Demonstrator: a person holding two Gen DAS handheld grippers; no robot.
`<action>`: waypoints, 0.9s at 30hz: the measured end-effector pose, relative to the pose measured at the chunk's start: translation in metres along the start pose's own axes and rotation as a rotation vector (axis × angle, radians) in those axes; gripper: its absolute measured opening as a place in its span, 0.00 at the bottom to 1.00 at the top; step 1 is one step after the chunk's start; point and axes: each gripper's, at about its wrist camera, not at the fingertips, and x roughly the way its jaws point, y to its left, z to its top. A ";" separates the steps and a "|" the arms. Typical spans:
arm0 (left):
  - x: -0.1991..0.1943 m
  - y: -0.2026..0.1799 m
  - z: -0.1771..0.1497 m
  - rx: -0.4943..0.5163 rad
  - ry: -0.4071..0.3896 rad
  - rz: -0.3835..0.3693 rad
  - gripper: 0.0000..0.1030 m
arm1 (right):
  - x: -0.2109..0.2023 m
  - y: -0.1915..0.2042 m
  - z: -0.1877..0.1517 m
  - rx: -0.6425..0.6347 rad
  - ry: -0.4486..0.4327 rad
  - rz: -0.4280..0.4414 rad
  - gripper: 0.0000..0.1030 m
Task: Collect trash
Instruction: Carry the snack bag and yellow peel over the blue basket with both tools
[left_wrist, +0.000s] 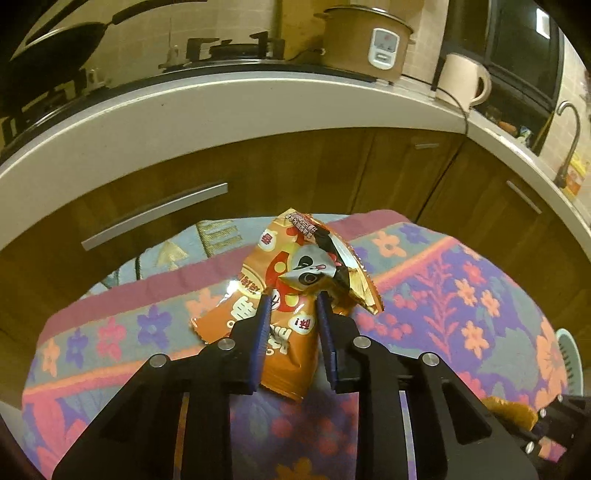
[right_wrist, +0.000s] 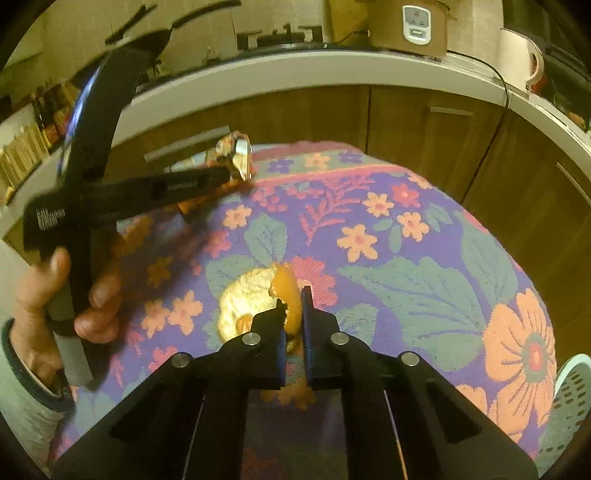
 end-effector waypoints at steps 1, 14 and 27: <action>-0.004 0.000 -0.002 0.000 -0.004 -0.009 0.22 | -0.004 -0.003 -0.001 0.013 -0.012 0.009 0.04; -0.069 -0.061 -0.023 0.049 -0.091 -0.106 0.21 | -0.086 -0.056 -0.025 0.165 -0.136 0.009 0.04; -0.106 -0.184 -0.054 0.154 -0.106 -0.277 0.21 | -0.193 -0.139 -0.087 0.329 -0.254 -0.096 0.04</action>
